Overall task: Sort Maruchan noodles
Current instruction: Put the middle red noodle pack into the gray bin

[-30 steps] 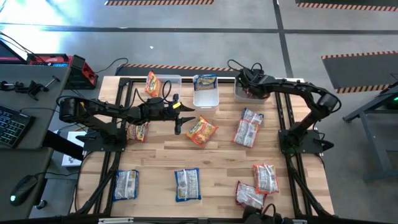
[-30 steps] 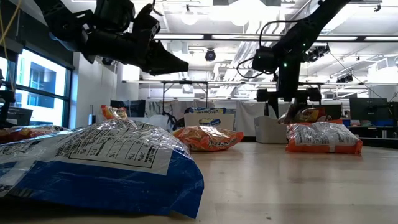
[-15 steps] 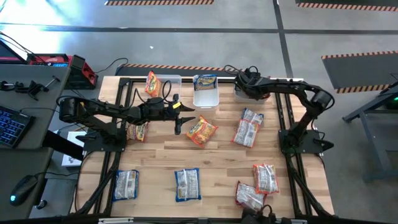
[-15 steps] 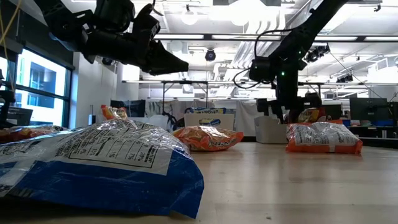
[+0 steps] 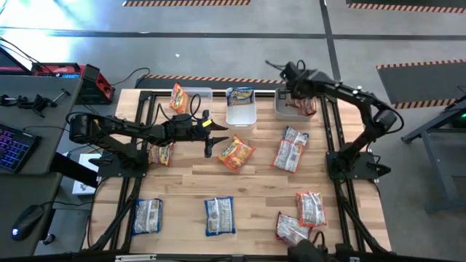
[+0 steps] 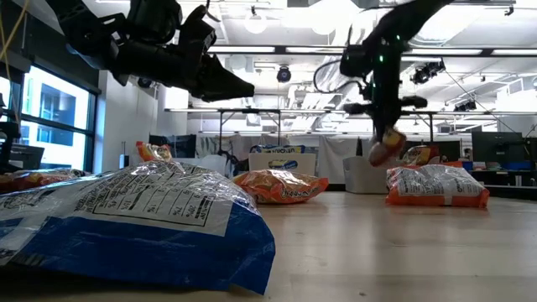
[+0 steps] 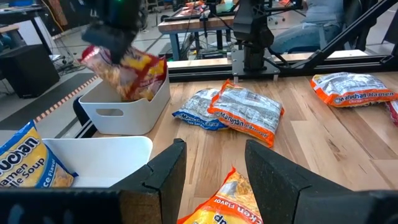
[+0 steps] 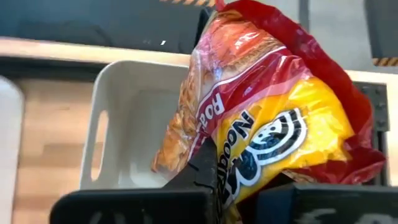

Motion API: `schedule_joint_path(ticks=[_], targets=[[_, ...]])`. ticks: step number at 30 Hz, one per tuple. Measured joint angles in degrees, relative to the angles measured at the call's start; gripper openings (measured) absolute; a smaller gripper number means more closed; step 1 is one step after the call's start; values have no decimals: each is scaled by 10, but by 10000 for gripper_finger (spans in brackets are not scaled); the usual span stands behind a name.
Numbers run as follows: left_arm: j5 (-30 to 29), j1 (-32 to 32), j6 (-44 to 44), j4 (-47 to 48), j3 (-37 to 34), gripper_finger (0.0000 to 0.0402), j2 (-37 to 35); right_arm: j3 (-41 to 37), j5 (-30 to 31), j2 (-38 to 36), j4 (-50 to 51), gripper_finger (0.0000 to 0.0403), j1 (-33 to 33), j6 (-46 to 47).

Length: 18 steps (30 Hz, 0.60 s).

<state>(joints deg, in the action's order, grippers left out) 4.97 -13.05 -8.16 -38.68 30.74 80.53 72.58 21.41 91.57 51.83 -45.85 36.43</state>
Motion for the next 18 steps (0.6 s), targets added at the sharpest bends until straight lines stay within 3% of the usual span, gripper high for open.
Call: schedule_joint_path(ticks=[7, 18], targets=[[0, 0, 0, -1, 0, 154, 0, 91, -26, 24, 120, 1, -26, -74], [0, 0, 0, -2, 0, 154, 0, 99, -28, 88, 193, 0, -20, -96]])
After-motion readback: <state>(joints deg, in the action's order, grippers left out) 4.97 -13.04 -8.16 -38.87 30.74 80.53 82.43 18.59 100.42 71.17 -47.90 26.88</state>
